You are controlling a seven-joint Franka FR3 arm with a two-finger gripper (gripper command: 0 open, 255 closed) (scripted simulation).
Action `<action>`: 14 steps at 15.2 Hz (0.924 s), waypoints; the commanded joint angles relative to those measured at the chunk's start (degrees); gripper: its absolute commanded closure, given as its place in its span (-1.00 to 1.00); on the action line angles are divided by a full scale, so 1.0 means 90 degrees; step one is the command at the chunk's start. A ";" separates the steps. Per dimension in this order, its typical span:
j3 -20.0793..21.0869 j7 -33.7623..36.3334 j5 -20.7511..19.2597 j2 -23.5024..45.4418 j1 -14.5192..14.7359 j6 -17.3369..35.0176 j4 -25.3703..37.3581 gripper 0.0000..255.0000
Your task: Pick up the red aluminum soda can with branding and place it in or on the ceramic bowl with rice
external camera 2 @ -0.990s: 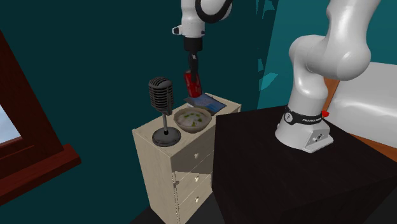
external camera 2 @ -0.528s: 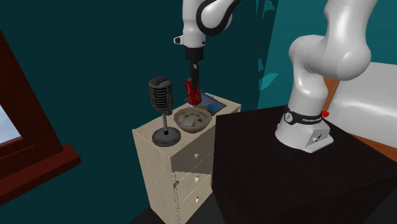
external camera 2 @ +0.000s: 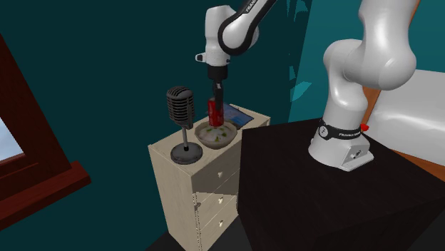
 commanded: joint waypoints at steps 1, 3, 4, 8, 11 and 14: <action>-0.0020 -0.0104 0.0131 0.0157 0.0023 0.0199 -0.0055 1.00; -0.0024 -0.0153 0.0197 0.0230 0.0033 0.0274 -0.0067 1.00; -0.0023 -0.0153 0.0197 0.0230 0.0033 0.0274 -0.0067 1.00; -0.0023 -0.0153 0.0197 0.0230 0.0033 0.0274 -0.0067 1.00; -0.0023 -0.0153 0.0197 0.0230 0.0033 0.0273 -0.0066 -1.00; -0.0023 -0.0153 0.0198 0.0231 0.0033 0.0274 -0.0066 -1.00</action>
